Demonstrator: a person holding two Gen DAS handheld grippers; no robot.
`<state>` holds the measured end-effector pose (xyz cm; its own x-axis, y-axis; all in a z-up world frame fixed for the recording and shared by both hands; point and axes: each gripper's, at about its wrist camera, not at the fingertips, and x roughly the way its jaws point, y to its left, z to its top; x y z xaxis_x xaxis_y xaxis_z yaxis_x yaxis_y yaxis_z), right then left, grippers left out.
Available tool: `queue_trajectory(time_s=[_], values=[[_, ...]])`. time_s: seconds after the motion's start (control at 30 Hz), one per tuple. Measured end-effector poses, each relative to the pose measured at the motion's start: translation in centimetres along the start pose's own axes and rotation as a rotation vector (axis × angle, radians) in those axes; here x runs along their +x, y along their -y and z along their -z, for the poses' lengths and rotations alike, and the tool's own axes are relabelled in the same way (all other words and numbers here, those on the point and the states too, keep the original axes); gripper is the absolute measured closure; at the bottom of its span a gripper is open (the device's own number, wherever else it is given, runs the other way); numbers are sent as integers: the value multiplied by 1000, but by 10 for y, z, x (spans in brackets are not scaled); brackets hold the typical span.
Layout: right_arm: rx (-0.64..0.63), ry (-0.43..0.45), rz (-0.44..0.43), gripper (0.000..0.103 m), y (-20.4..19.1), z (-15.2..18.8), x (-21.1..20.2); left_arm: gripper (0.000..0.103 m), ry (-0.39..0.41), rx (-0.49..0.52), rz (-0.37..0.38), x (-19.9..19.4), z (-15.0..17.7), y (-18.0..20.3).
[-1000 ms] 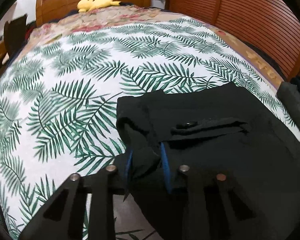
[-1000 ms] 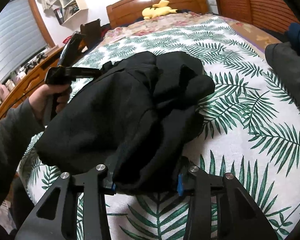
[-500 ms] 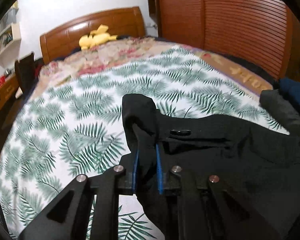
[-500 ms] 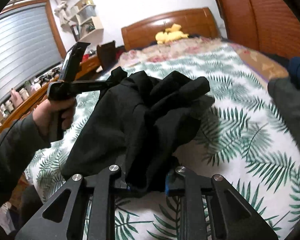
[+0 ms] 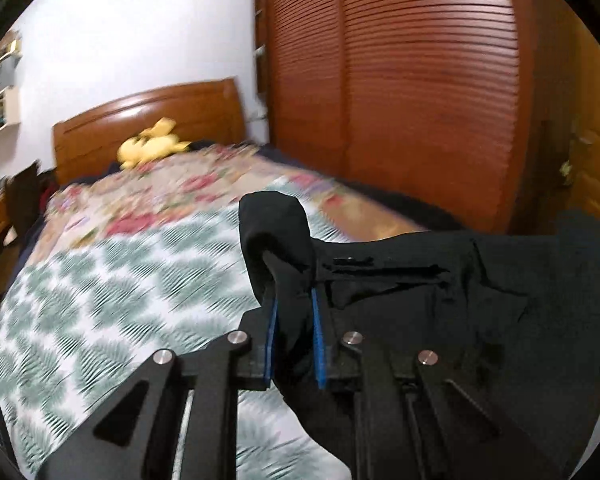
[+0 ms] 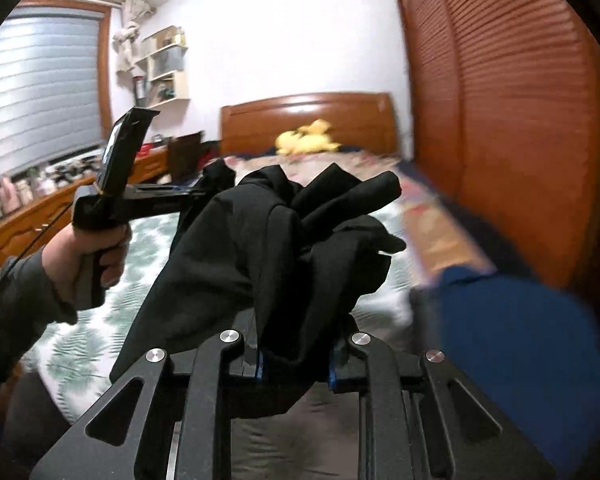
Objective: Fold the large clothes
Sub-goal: 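Lift the folded black coat with both tools and carry it toward the clothes pile, then lower the coat onto the folded clothes pile and open both tools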
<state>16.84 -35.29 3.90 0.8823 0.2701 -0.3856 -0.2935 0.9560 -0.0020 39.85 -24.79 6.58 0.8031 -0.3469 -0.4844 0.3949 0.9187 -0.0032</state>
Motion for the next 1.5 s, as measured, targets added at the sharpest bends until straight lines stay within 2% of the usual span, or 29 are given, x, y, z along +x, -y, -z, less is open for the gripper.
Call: queue_trajectory(time_s=[0.17,0.27,0.4,0.5,0.6,0.73,0.77,0.87,0.9,1.03,1.2,1.37,1.5], values=[[-9,21,167,84,70,-19,-52,92,40,33,131,23,-34,90],[6,21,247,84,103,-19,-76,92,25,59,199,37,-45,138],[19,-13,340,84,135,-10,-99,92,-1,95,245,52,-53,188],[41,-24,380,84,153,3,-115,92,-22,124,274,59,-53,213],[79,-31,408,84,167,17,-126,91,-48,173,254,63,-47,236],[96,-83,458,79,179,38,-121,90,-86,186,224,68,-37,239],[116,-78,456,73,182,41,-123,89,-88,182,224,68,-36,239],[112,-54,519,46,182,42,-132,84,-106,167,240,64,-33,234],[107,-41,542,42,180,42,-136,83,-109,167,244,63,-32,233],[98,-12,548,41,178,33,-145,82,-108,171,304,47,-25,228],[38,8,501,41,156,18,-134,73,-58,200,327,18,-14,224],[55,-79,478,41,163,24,-99,68,-8,237,323,-17,-3,221],[112,-168,493,41,185,45,-81,65,34,259,325,-46,-1,215]])
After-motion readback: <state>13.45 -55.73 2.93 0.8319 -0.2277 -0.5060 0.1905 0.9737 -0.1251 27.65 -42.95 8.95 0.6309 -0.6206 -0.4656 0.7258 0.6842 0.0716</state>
